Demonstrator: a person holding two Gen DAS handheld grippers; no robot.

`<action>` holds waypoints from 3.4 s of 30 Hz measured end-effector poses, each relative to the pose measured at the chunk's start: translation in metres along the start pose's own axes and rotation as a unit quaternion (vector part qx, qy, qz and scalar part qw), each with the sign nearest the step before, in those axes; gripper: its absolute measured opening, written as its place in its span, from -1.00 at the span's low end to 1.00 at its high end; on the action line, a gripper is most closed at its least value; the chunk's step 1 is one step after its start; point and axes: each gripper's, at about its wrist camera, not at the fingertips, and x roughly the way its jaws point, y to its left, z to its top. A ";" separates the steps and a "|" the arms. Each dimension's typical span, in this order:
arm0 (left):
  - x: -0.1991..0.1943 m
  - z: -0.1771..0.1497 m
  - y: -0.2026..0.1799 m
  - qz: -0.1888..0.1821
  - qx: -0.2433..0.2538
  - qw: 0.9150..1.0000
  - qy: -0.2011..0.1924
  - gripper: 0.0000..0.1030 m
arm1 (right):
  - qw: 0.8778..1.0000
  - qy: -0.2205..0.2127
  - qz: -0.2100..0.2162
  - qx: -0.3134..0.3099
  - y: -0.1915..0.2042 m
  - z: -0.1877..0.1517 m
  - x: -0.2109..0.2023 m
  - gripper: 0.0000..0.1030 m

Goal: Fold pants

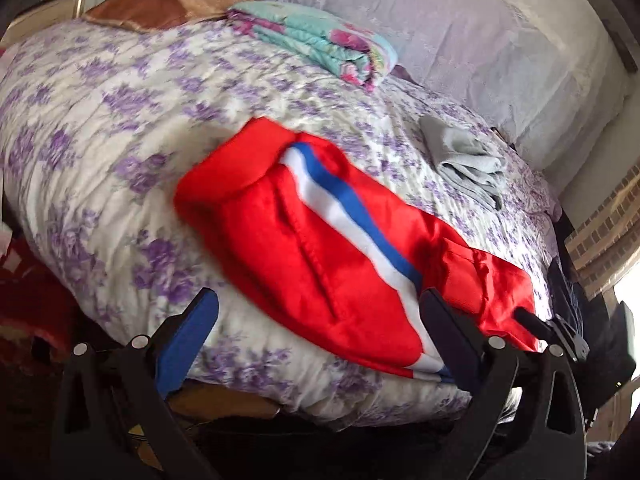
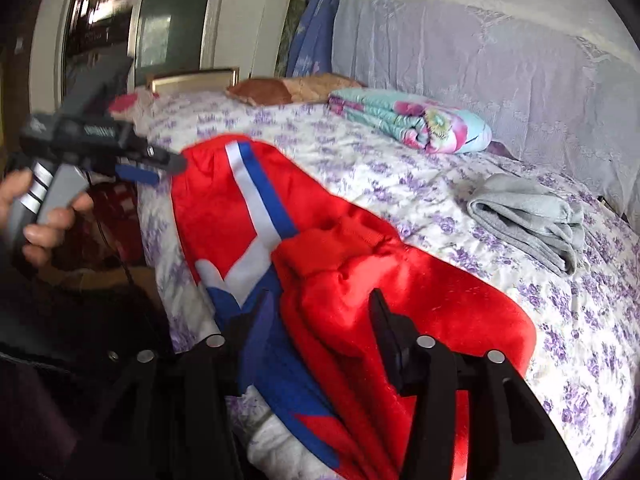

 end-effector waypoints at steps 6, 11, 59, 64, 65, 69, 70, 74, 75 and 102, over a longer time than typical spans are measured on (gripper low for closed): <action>0.024 0.015 0.033 -0.075 -0.080 0.994 -0.013 0.91 | 0.997 -0.045 0.009 0.060 -0.012 -0.011 -0.027 0.21; 0.044 0.035 0.032 -0.113 -0.117 0.986 -0.030 0.91 | 0.996 -0.050 -0.006 0.080 -0.022 -0.016 -0.034 0.21; 0.069 -0.046 -0.199 -0.172 0.247 0.947 0.112 0.90 | 0.936 0.011 0.130 0.326 -0.130 -0.018 -0.029 -0.60; 0.078 -0.055 -0.205 -0.165 0.273 0.940 0.120 0.90 | 0.929 0.068 0.074 0.356 -0.128 -0.043 -0.034 -0.39; 0.086 -0.056 -0.203 -0.160 0.273 0.940 0.131 0.90 | 0.926 0.096 0.056 0.361 -0.130 -0.055 -0.022 -0.30; 0.081 -0.054 -0.200 -0.168 0.273 0.938 0.133 0.90 | 0.925 0.073 0.035 0.372 -0.138 -0.061 -0.030 -0.13; 0.075 -0.053 -0.199 -0.170 0.274 0.937 0.132 0.90 | 0.935 0.046 0.018 0.350 -0.135 -0.050 -0.045 -0.12; 0.056 -0.057 -0.196 -0.179 0.291 0.933 0.115 0.90 | 0.947 -0.030 0.095 0.307 -0.131 0.001 -0.067 -0.12; 0.058 -0.060 -0.196 -0.180 0.295 0.931 0.120 0.90 | 0.945 -0.025 0.127 0.302 -0.129 0.014 -0.058 -0.12; 0.123 -0.016 -0.140 -0.242 0.207 0.931 0.176 0.90 | 0.889 0.079 0.144 0.428 -0.161 -0.100 0.000 0.93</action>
